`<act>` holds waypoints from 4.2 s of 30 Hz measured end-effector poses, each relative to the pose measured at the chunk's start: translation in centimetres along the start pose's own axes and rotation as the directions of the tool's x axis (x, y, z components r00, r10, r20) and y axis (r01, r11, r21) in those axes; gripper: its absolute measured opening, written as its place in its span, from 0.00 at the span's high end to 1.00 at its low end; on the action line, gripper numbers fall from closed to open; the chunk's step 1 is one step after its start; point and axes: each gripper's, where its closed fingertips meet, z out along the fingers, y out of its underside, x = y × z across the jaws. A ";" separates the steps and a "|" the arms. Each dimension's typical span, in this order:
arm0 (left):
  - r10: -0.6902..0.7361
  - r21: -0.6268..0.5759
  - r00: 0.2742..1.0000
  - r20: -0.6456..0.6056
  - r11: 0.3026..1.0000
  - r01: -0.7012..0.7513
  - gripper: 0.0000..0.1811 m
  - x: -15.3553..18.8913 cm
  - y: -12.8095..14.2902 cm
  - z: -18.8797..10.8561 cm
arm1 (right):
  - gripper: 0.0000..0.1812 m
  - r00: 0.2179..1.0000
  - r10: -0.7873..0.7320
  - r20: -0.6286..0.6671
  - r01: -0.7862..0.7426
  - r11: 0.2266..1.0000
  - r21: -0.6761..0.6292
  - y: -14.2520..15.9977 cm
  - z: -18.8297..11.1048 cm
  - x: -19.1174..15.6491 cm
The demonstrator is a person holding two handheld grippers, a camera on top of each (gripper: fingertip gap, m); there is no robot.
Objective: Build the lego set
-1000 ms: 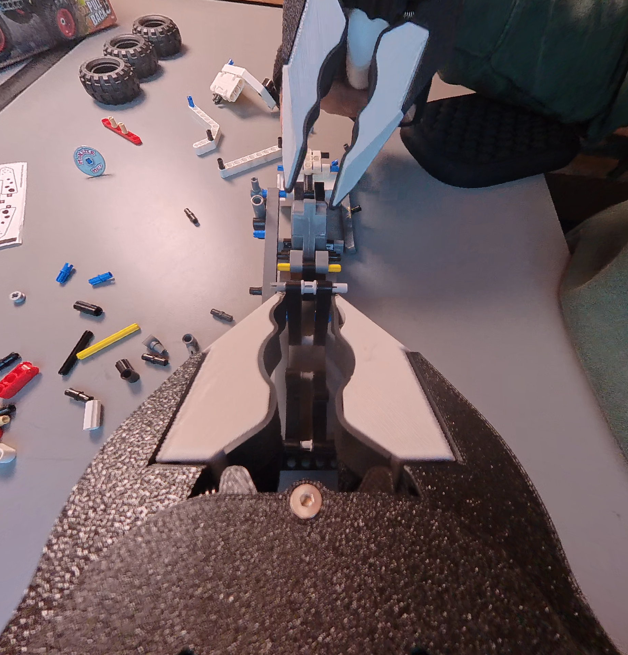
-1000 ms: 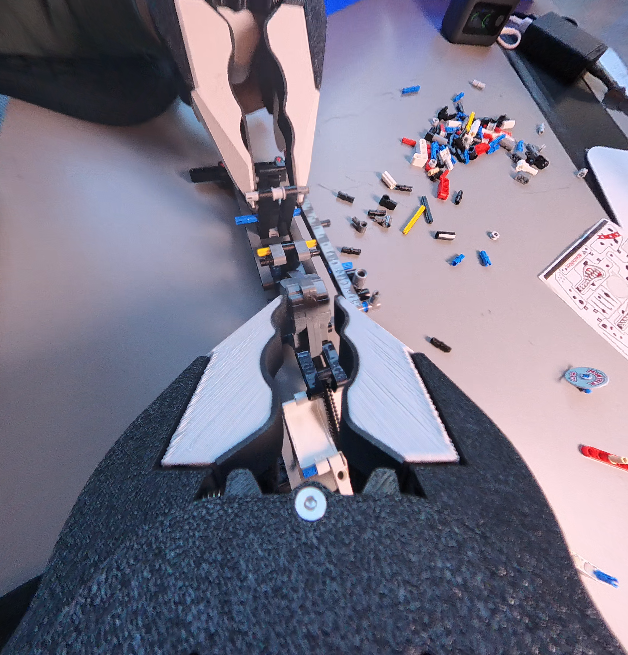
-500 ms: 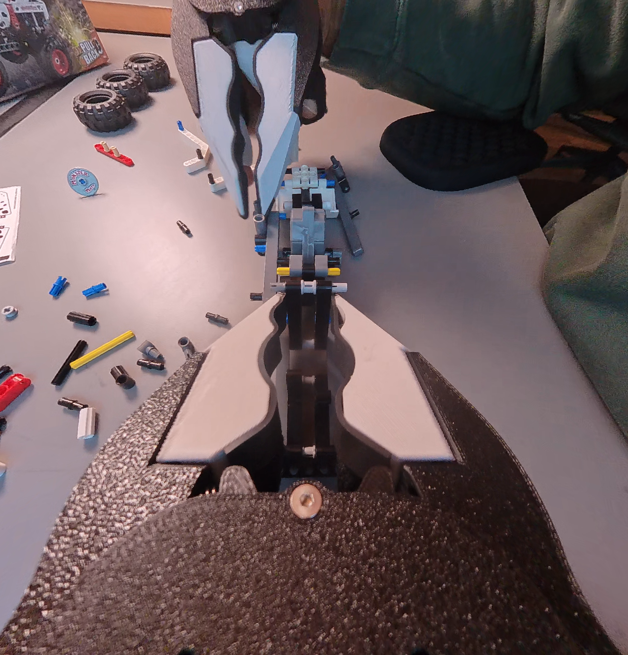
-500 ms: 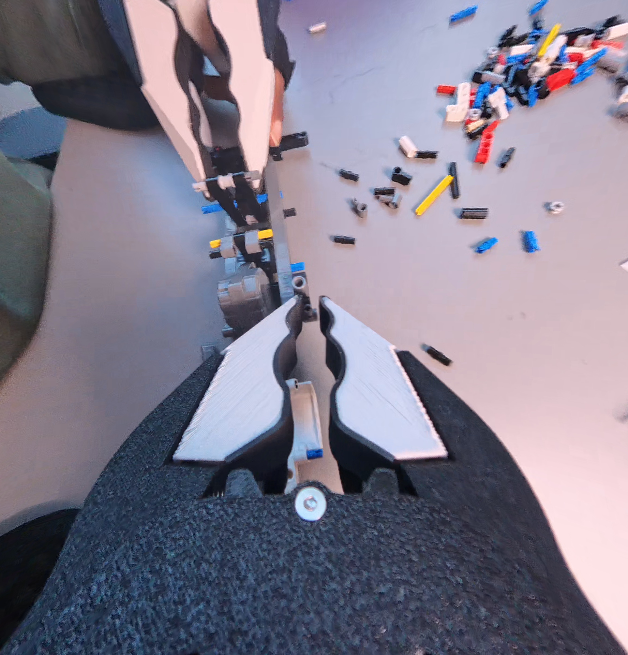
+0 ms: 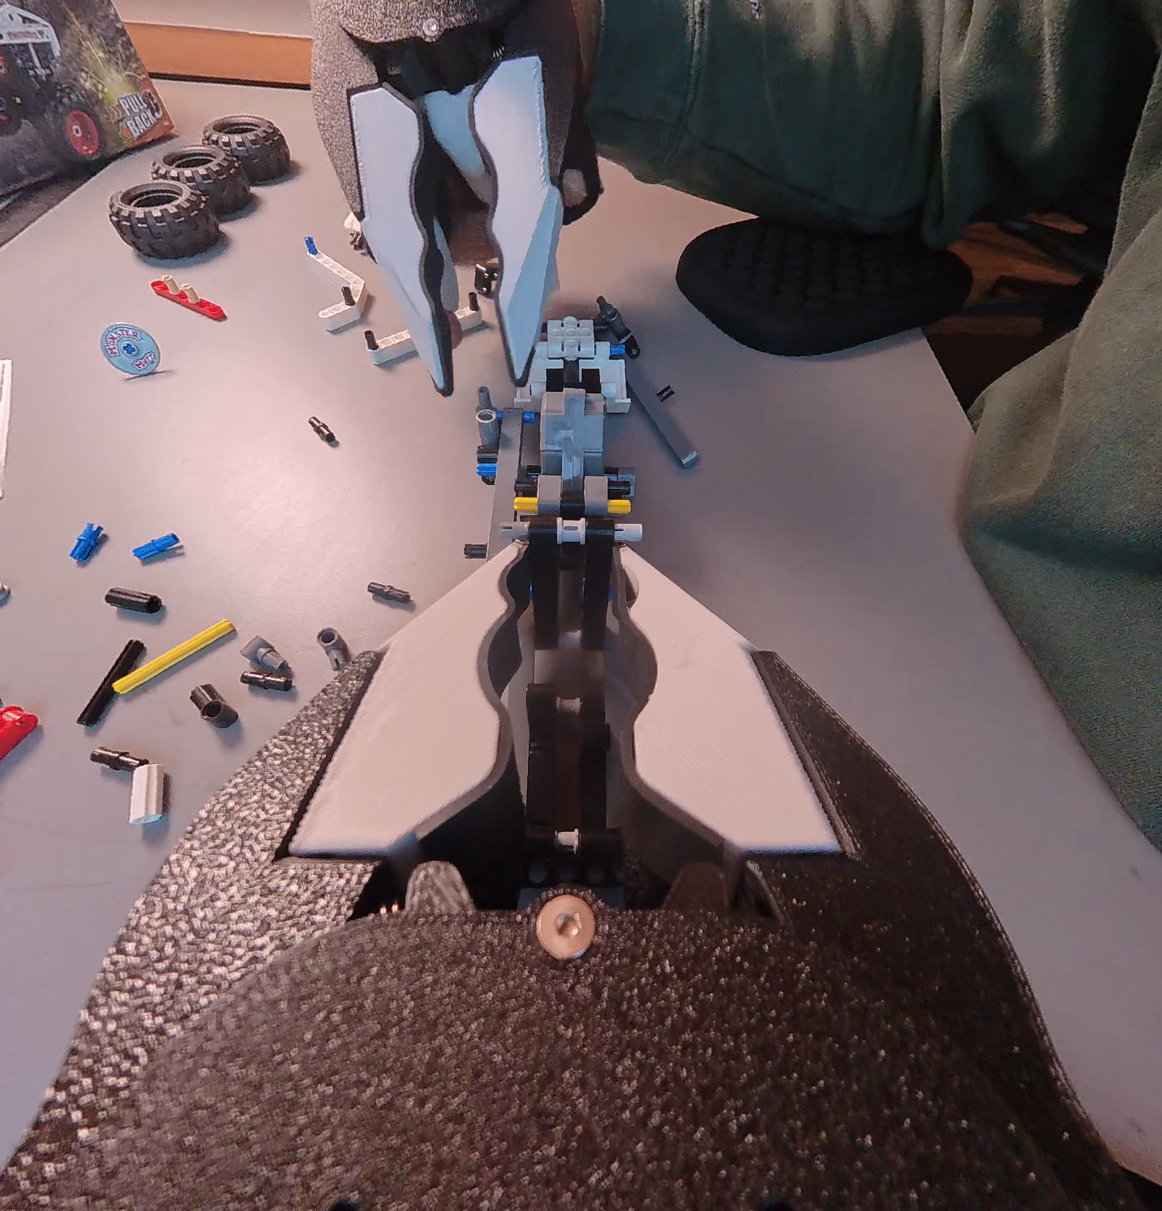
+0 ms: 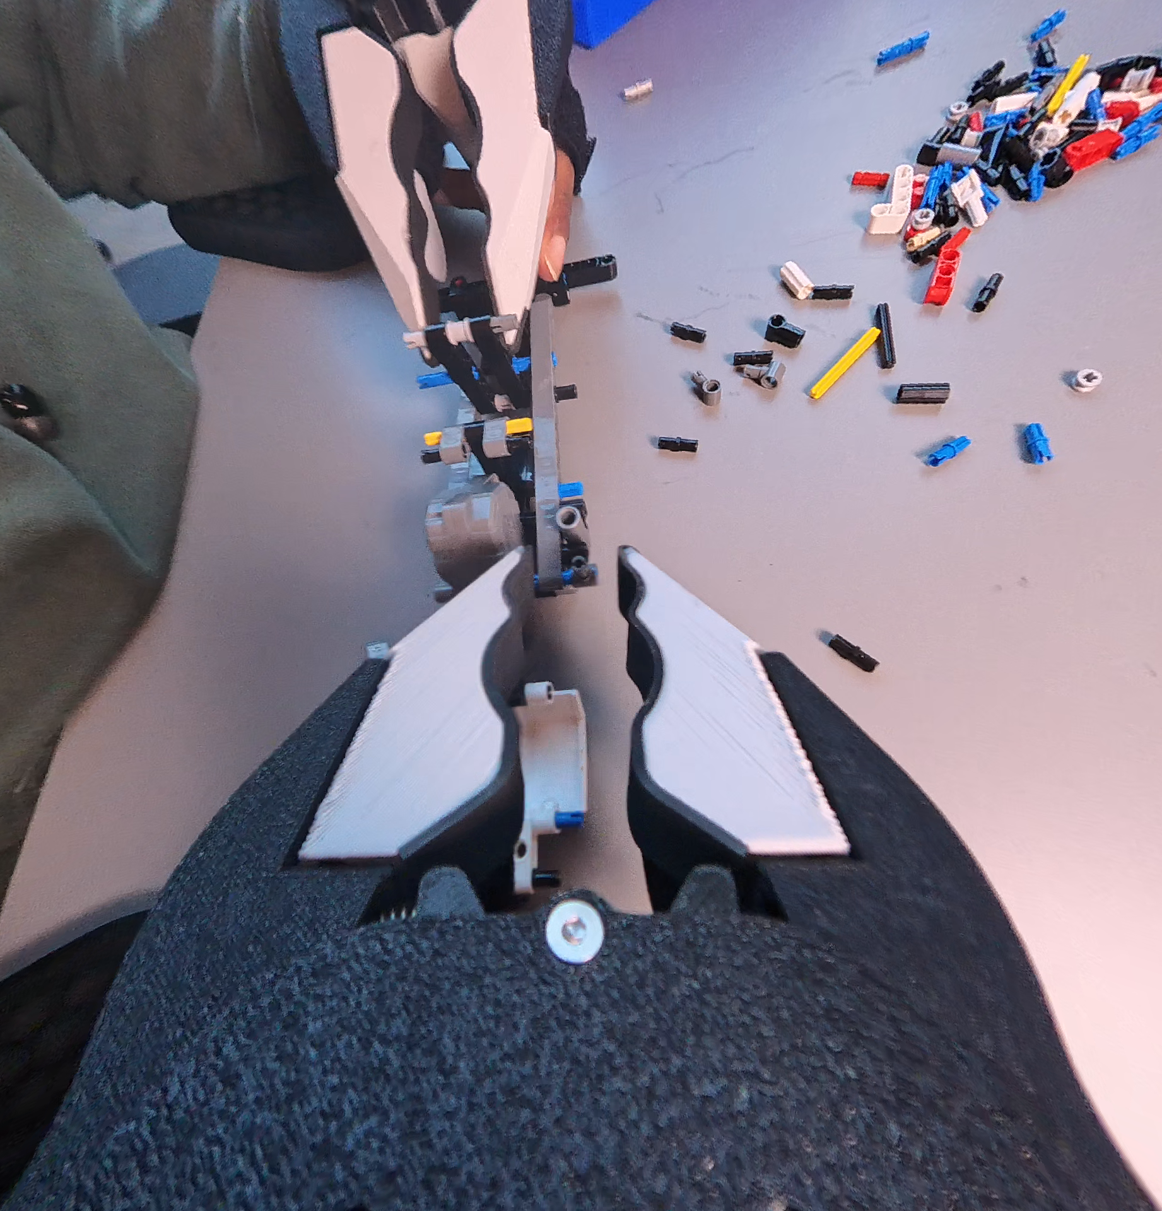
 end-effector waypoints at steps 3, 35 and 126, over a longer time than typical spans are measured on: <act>-0.001 0.002 1.000 0.001 1.000 0.001 0.87 0.0 0.0 0.0 | 0.69 0.999 0.003 0.042 -0.004 1.000 0.018 -0.3 -0.8 -1.4; 0.021 -0.033 0.999 0.028 0.999 -0.021 0.87 -0.6 0.2 0.0 | 0.71 0.974 -0.217 -0.067 0.197 0.954 -0.227 1.8 2.7 -1.6; -0.123 -0.183 0.985 0.118 0.973 0.144 0.65 -1.2 2.5 1.3 | 0.69 0.903 -0.064 -0.425 -0.034 0.975 -0.220 6.4 -6.6 3.7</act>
